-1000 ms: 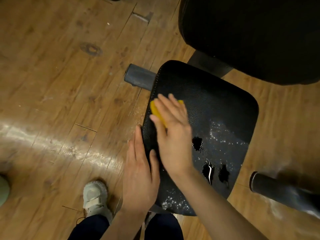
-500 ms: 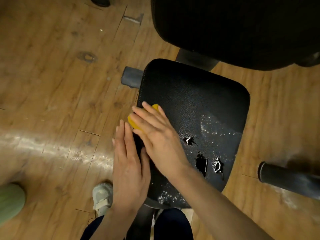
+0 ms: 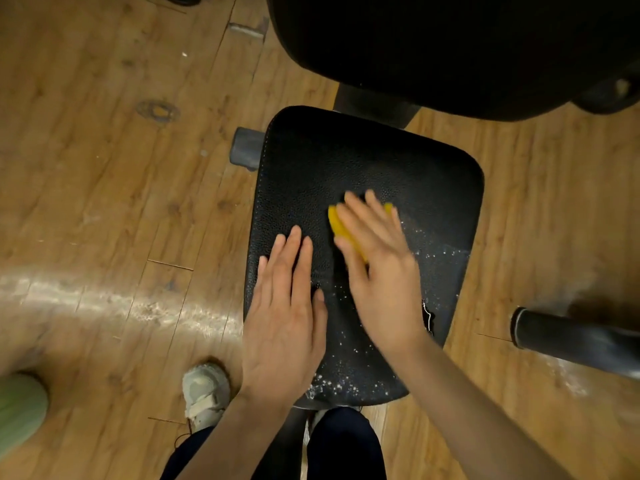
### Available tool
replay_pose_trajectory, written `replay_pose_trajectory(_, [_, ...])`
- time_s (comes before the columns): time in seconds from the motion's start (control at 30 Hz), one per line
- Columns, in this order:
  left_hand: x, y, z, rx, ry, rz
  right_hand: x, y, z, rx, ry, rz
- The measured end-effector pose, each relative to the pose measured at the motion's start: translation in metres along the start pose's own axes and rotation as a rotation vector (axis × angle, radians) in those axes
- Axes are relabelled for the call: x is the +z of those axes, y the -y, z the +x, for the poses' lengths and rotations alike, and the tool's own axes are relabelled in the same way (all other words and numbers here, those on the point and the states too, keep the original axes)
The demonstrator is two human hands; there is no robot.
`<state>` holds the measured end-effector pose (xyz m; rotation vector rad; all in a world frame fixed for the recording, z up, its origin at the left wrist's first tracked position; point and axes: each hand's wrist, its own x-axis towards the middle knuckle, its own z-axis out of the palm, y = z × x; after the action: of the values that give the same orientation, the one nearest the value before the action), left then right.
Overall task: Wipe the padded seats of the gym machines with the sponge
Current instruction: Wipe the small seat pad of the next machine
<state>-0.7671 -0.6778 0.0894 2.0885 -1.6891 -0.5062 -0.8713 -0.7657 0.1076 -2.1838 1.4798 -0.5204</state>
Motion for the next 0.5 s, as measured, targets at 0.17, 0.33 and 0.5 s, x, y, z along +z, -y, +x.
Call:
replay_pose_trajectory(0.17, [-0.001, 0.000, 0.001, -0.011, 0.022, 0.035, 0.000, -0.013, 0.021, 0.017, -0.063, -0.043])
replay_pose_trajectory(0.33, [0.001, 0.000, 0.000, -0.001, 0.012, 0.055, 0.005, -0.011, 0.031, 0.139, -0.222, -0.043])
replay_pose_trajectory(0.5, [-0.001, -0.001, 0.000, -0.011, 0.022, 0.030, -0.001, -0.010, -0.024, 0.047, -0.137, -0.012])
